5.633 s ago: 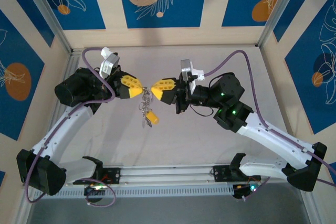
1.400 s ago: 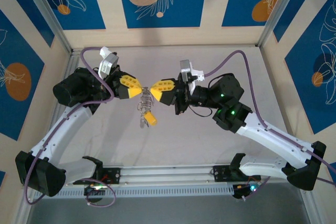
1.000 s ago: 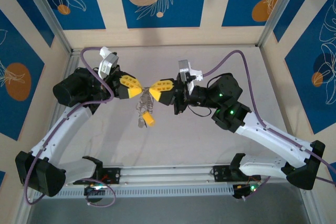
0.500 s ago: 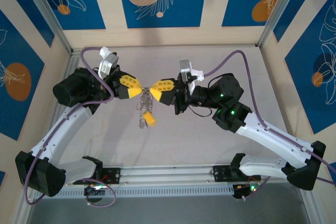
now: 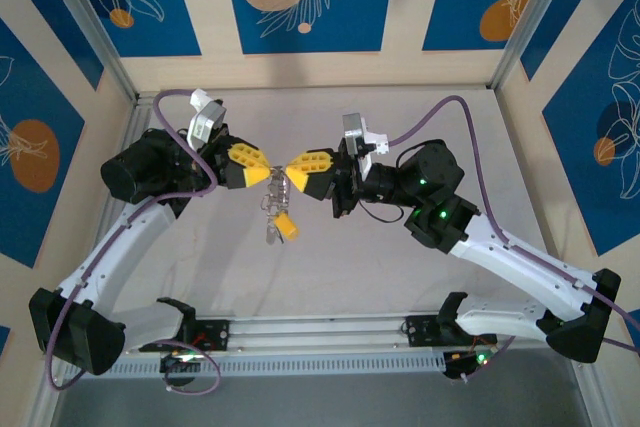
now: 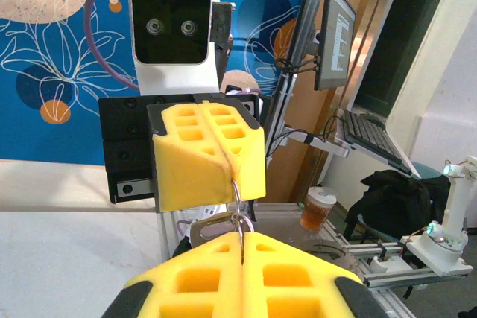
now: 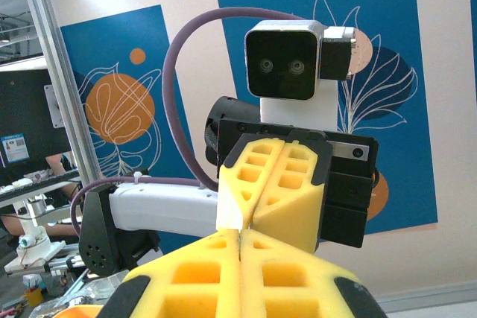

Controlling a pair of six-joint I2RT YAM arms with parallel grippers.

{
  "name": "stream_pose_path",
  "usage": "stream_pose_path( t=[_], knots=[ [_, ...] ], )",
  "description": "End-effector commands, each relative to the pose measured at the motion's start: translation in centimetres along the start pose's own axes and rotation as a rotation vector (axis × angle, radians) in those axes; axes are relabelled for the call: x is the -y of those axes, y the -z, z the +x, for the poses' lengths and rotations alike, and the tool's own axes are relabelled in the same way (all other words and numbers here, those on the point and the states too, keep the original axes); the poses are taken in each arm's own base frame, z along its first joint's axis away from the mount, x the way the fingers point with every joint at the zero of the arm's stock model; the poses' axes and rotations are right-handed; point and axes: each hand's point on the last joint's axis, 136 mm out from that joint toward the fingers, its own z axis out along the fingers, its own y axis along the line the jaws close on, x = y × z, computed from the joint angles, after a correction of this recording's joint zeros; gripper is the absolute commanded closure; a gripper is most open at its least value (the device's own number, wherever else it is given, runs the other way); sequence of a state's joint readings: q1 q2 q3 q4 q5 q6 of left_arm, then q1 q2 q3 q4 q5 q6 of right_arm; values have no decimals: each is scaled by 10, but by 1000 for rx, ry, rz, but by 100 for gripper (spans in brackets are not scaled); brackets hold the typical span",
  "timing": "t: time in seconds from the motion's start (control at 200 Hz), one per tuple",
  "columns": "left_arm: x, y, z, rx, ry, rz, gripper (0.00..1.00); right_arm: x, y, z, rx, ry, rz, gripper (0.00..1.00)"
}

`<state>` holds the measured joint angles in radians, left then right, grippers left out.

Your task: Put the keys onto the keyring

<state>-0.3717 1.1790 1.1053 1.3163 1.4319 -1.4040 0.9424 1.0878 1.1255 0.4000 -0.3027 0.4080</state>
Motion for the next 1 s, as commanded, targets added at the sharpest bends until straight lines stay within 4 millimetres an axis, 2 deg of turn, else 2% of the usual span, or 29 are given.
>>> stream_pose_path(
  t=[0.0,0.995],
  knots=[
    [21,-2,-16,34,-107,12,100,-2,1,-5,23,13,0,100],
    [20,-2,-16,34,-114,1,100,-9,-3,-7,14,8,-36,100]
  ],
)
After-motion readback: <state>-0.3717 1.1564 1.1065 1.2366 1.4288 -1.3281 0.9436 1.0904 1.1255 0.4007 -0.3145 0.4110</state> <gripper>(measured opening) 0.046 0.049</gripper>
